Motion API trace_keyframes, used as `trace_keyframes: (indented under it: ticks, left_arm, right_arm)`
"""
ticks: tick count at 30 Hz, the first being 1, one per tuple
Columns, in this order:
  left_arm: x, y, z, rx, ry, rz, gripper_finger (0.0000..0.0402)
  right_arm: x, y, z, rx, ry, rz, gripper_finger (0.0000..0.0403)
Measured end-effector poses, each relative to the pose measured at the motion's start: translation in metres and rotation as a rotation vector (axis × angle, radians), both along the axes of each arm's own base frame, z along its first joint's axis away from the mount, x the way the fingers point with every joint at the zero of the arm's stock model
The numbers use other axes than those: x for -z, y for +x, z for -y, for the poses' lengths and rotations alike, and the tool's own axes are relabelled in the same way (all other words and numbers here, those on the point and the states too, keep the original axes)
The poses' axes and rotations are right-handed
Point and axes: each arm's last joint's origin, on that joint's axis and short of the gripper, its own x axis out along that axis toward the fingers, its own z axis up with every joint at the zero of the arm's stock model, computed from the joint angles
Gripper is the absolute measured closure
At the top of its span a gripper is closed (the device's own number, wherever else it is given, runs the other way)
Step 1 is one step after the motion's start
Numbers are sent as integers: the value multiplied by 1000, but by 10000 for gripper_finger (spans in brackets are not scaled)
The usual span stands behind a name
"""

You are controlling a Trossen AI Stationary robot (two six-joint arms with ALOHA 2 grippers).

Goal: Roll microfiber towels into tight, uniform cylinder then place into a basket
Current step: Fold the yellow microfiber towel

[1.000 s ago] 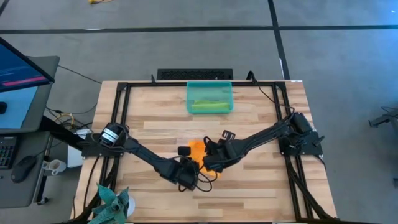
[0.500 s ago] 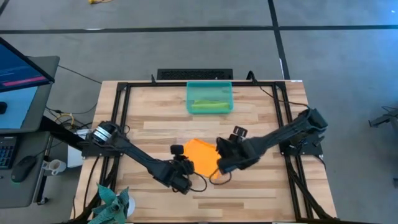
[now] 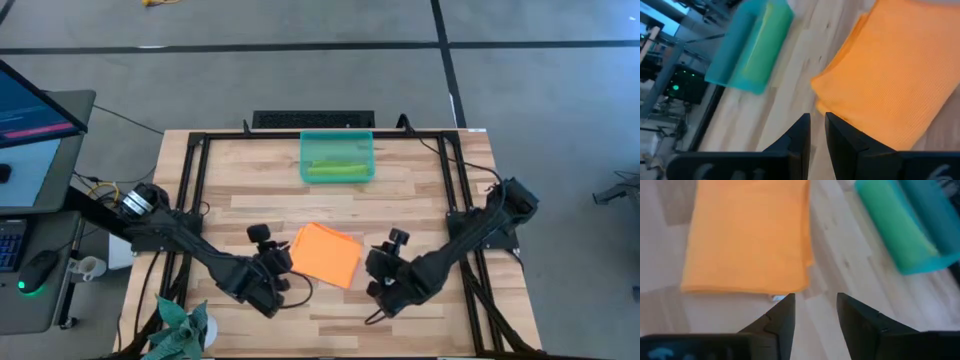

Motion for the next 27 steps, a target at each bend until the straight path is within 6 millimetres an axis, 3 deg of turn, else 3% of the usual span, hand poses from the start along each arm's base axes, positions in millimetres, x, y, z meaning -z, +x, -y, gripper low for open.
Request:
trace_keyframes:
  ticks: [7, 13, 19, 27]
  left_arm:
    - [18, 26, -16, 27, -162, 45, 351]
    - [15, 51, -41, 69, -295, 60, 351]
    - [19, 61, -69, 59, -371, 35, 351]
    - [42, 70, -93, 245, -622, 111, 351]
  right_arm:
    - [6, 1, -2, -74, -7, 1, 252]
    - [-24, -3, 12, -107, -79, 92, 264]
    - [-55, -14, 21, -61, -110, 259, 274]
    - [-48, -16, 12, -93, -106, 226, 274]
